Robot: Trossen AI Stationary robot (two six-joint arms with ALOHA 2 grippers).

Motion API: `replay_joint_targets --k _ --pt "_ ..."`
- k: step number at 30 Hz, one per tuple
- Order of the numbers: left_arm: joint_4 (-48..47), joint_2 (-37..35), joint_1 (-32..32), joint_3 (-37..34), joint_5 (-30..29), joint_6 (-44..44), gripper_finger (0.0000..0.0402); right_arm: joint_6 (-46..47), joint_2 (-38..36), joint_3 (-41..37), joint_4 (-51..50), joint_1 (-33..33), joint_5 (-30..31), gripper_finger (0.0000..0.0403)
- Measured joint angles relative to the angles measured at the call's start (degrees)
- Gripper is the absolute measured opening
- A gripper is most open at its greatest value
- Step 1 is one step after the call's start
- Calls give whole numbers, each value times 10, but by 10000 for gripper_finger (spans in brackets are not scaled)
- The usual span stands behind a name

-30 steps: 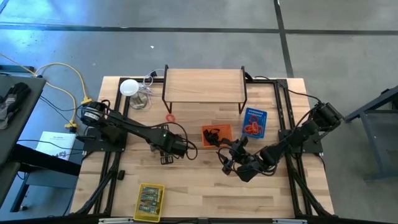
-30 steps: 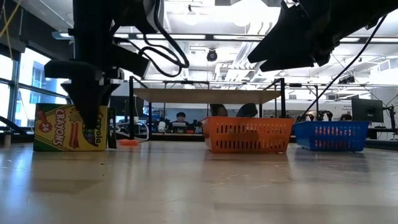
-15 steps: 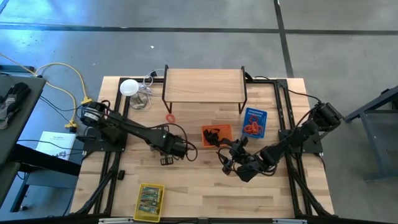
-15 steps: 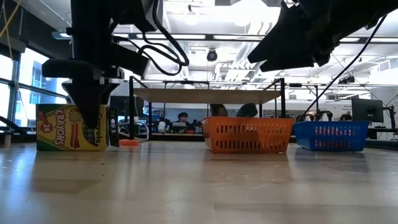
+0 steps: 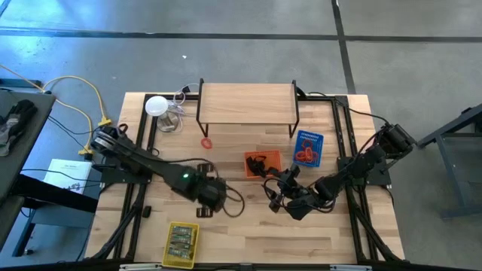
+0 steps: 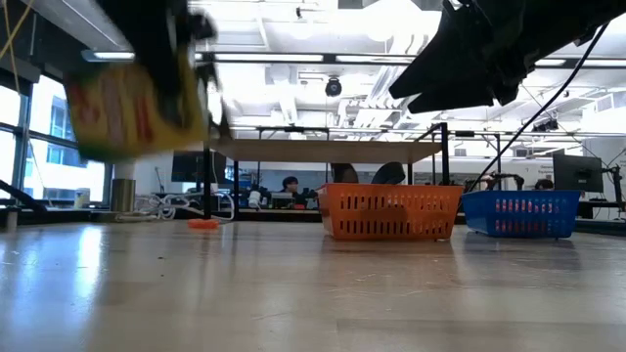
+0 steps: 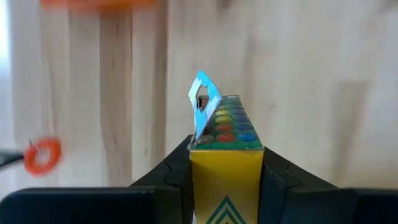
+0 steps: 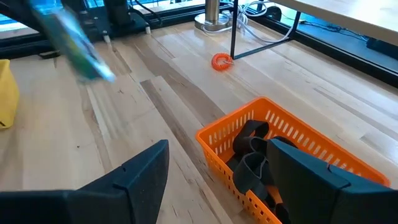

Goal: Pick & Place Office Desk Supplies
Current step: Put the crayon box into the yellow bin

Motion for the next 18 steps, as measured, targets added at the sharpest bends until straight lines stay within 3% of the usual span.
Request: replay_joint_targets --k 6,18 --pt "27 -35 -76 67 -43 1 98 -1 0 0 27 5 -13 259" --pt "241 -60 -298 55 -154 8 102 -46 0 0 95 25 -15 259"
